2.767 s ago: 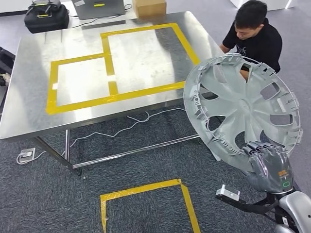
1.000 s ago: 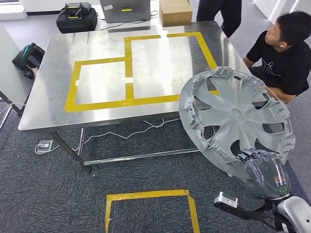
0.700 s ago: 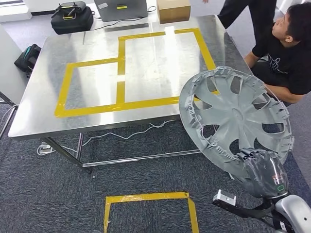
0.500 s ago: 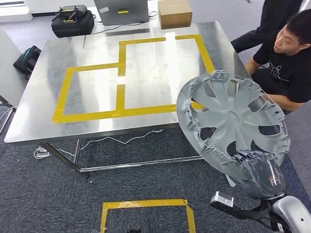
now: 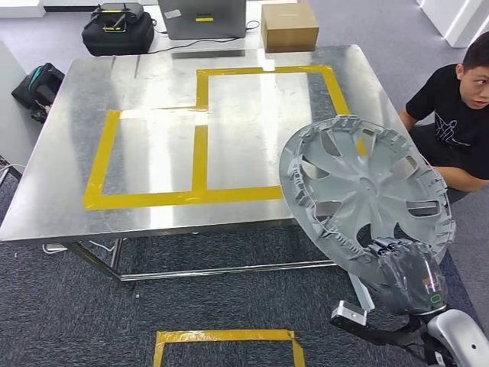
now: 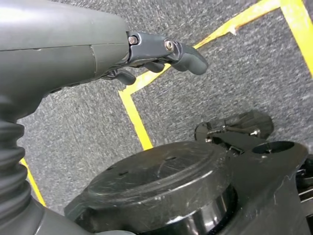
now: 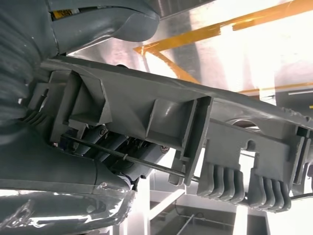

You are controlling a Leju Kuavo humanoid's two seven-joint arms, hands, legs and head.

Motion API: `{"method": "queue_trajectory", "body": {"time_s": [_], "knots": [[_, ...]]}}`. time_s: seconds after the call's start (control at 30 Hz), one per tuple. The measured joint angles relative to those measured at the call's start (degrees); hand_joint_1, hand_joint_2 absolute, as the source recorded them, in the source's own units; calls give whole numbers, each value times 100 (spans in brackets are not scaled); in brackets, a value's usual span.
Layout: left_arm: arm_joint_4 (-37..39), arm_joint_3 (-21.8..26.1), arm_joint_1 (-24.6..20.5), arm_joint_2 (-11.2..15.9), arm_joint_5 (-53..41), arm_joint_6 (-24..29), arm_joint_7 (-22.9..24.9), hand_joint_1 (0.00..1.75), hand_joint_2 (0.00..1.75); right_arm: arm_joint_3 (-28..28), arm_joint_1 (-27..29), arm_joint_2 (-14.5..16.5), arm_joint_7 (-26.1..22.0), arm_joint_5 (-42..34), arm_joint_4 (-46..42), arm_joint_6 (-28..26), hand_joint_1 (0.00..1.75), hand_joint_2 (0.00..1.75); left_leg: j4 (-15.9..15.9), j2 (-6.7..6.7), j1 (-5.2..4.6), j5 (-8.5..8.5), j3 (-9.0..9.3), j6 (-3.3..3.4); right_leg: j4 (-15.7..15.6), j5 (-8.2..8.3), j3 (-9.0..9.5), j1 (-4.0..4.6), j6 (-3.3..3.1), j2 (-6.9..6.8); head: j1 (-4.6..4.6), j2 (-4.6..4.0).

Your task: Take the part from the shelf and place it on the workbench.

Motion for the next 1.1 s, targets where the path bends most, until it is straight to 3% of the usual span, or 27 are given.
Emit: {"method": "queue_trajectory", "body": {"time_s": [0.07,0.1,0.23,0.3,0.53,0.7,0.77,0.87,0.9,0.93,0.97,1.03,1.1], "knots": [[0,1,2,-2,27,52,4,0,175,4,-9,0,-2,-2,1,10,175,175,12,-20,-15,-42,56,-27,-626,410,197,8,-26,13,-2,0],[0,1,2,-2,39,75,7,0,175,5,-14,0,-3,-3,0,13,175,175,21,-28,-22,-51,57,-39,-780,479,251,12,-36,19,-3,0],[0,2,2,1,49,97,11,0,175,8,-18,0,-5,-3,-3,15,175,175,35,-38,-31,-51,39,-50,-837,478,276,16,-47,24,-4,0],[-54,31,16,27,97,210,13,0,175,8,-8,0,-10,-18,-3,14,175,175,15,-38,-32,-41,46,-22,-848,487,275,17,-47,27,-12,0],[-551,107,54,291,229,705,44,0,175,8,-2,0,-41,-88,-3,23,175,175,-24,-37,-44,-58,68,-9,-864,475,283,8,-56,29,-20,0],[-913,108,60,482,231,1008,78,0,175,8,-7,-1,-44,-95,-4,35,175,175,-117,-40,-44,-103,122,41,-862,509,316,-6,14,23,-19,0],[-1043,108,73,530,231,1095,93,0,175,7,-24,-3,-44,-95,-5,39,175,175,-155,-48,-17,-165,200,81,-617,371,214,1,43,11,6,0],[-1221,108,107,598,233,1207,97,0,175,9,-22,-2,-49,-94,-4,47,175,175,-154,-47,-12,-255,298,106,466,-104,-366,0,70,2,26,0],[-1265,108,118,619,235,1230,98,0,175,11,-10,-2,-50,-95,-3,52,175,175,-152,-45,-12,-289,346,104,737,-163,-540,-1,80,2,25,0],[-1305,108,128,636,237,1244,98,0,175,14,2,-3,-51,-96,-3,58,175,175,-150,-44,-11,-330,410,98,813,-114,-625,-3,89,1,28,0],[-1340,108,137,646,238,1258,99,0,175,17,8,-3,-49,-97,-3,62,175,175,-150,-44,-9,-376,491,87,645,47,-590,-7,94,0,27,0],[-1413,108,153,669,245,1298,102,0,175,19,10,-3,-41,-97,-2,66,175,175,-149,-44,-7,-481,665,41,-118,529,-310,-18,108,0,29,0],[-1487,109,155,711,264,1358,106,0,175,23,0,-2,-34,-97,3,70,175,175,-141,-47,-14,-567,786,-20,-708,734,-61,-12,50,1,23,0]]}}
